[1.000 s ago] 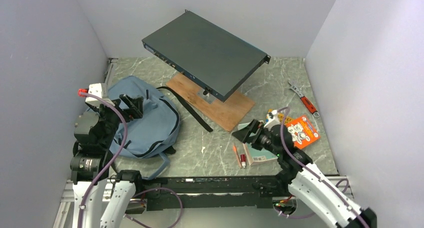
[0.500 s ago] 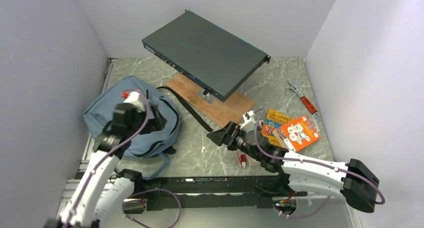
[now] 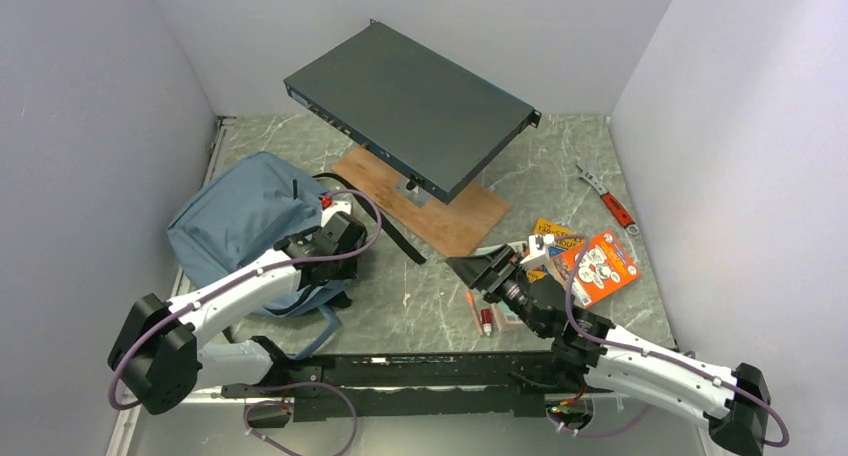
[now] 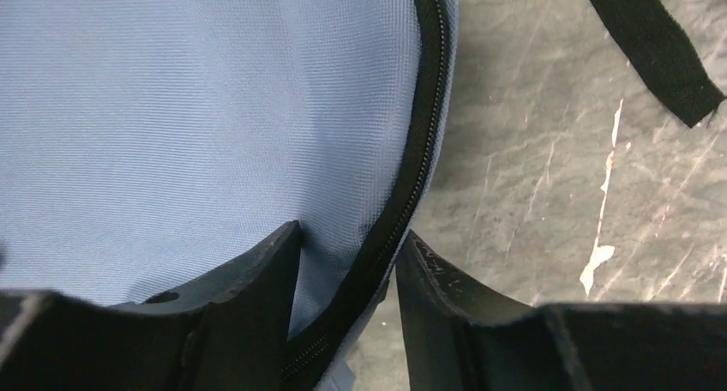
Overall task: Pack the student bag
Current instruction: Move the student bag to the center of the board, then unzip the student bag at the center of the board.
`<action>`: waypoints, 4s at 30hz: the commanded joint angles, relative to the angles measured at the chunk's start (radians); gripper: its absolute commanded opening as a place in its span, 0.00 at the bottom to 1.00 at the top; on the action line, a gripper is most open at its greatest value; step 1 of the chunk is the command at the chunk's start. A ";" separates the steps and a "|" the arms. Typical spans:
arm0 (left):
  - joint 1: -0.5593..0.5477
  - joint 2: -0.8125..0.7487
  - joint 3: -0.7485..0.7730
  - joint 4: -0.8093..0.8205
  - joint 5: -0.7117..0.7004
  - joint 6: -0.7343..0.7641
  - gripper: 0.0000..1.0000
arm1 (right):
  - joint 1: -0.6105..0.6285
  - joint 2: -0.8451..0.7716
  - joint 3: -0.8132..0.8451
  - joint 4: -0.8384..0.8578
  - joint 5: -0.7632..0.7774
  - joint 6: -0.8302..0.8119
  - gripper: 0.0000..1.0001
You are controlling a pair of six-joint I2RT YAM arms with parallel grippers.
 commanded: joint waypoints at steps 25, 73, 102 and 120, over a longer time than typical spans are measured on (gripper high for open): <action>-0.151 -0.147 -0.212 0.781 0.693 -0.473 0.00 | 0.009 0.299 0.046 0.130 -0.154 -0.142 0.99; 0.056 0.026 0.198 0.308 0.076 -0.063 0.48 | -0.150 0.733 0.130 0.446 -0.414 -0.284 0.00; 0.056 0.098 0.236 0.229 0.051 0.061 0.00 | -0.150 0.729 0.128 0.429 -0.327 -0.205 0.00; -0.065 -0.086 0.108 -0.152 -0.112 -0.209 0.00 | -0.115 0.820 0.014 0.709 -0.069 0.141 0.00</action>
